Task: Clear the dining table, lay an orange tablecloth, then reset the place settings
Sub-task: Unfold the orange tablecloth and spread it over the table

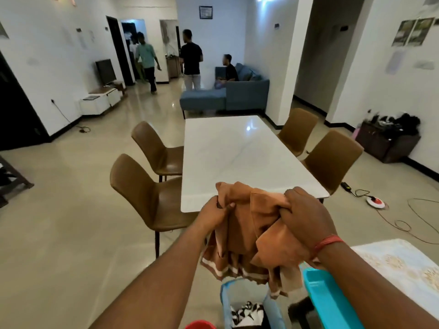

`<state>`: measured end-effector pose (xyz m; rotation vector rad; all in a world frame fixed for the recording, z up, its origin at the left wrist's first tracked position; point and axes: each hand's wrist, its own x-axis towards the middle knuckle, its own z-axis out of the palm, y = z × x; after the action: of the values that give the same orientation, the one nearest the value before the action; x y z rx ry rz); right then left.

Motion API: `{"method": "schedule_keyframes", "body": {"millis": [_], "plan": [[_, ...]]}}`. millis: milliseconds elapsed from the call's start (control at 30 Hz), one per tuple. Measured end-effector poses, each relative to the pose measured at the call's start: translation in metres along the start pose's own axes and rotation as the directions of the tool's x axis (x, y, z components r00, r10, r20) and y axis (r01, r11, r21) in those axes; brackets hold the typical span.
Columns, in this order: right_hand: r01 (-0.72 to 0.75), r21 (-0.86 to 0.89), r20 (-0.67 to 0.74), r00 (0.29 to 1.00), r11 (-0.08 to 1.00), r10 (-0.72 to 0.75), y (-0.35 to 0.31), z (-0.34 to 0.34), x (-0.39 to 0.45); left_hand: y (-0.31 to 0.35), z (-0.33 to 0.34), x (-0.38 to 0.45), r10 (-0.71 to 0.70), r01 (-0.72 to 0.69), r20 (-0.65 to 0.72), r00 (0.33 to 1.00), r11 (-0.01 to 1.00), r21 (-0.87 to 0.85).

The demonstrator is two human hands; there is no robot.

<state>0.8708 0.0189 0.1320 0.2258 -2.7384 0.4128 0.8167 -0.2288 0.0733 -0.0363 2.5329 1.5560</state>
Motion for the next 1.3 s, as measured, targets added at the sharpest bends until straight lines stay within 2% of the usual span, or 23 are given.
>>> {"method": "schedule_keyframes", "body": {"millis": [200, 333, 500, 767, 933, 1067, 1167, 1200, 1233, 1300], "plan": [[0.01, 0.022, 0.015, 1.0, 1.0, -0.01, -0.107, 0.062, 0.074, -0.056, -0.139, 0.033, 0.002, 0.001, -0.07, 0.998, 0.999, 0.037], [-0.014, 0.022, -0.011, 1.0, 1.0, 0.015, -0.163, 0.089, 0.13, -0.075, -0.235, 0.063, 0.109, -0.09, -0.112, 0.988, 0.983, 0.163], [-0.129, 0.04, -0.037, 0.991, 0.991, 0.131, -0.199, 0.114, 0.17, -0.093, -0.298, 0.097, 0.081, -0.067, -0.091, 0.993, 0.987, 0.143], [-0.216, -0.014, -0.094, 0.972, 0.976, 0.213, -0.183, 0.151, 0.266, -0.091, -0.295, 0.202, 0.085, -0.085, -0.01, 0.996, 0.996, 0.03], [-0.28, -0.009, -0.151, 0.949, 0.96, 0.276, -0.15, 0.174, 0.343, -0.068, -0.287, 0.297, 0.056, -0.057, -0.024, 0.998, 0.995, -0.081], [-0.344, 0.086, -0.239, 0.904, 0.935, 0.355, -0.11, 0.181, 0.429, -0.027, -0.281, 0.395, 0.056, -0.065, -0.058, 0.997, 0.983, -0.173], [-0.335, 0.282, -0.4, 0.811, 0.899, 0.427, -0.079, 0.187, 0.48, 0.001, -0.276, 0.457, 0.092, -0.133, -0.178, 0.98, 0.963, -0.233], [-0.348, 0.316, -0.413, 0.787, 0.882, 0.459, -0.065, 0.195, 0.491, 0.004, -0.271, 0.475, 0.089, -0.131, -0.186, 0.979, 0.965, -0.227], [-0.399, 0.297, -0.383, 0.783, 0.868, 0.491, -0.05, 0.208, 0.498, 0.004, -0.265, 0.49, 0.09, -0.125, -0.177, 0.98, 0.972, -0.197], [-0.57, 0.156, -0.172, 0.788, 0.807, 0.591, -0.021, 0.239, 0.501, -0.005, -0.254, 0.509, 0.074, -0.09, -0.121, 0.99, 0.987, -0.135]]}}
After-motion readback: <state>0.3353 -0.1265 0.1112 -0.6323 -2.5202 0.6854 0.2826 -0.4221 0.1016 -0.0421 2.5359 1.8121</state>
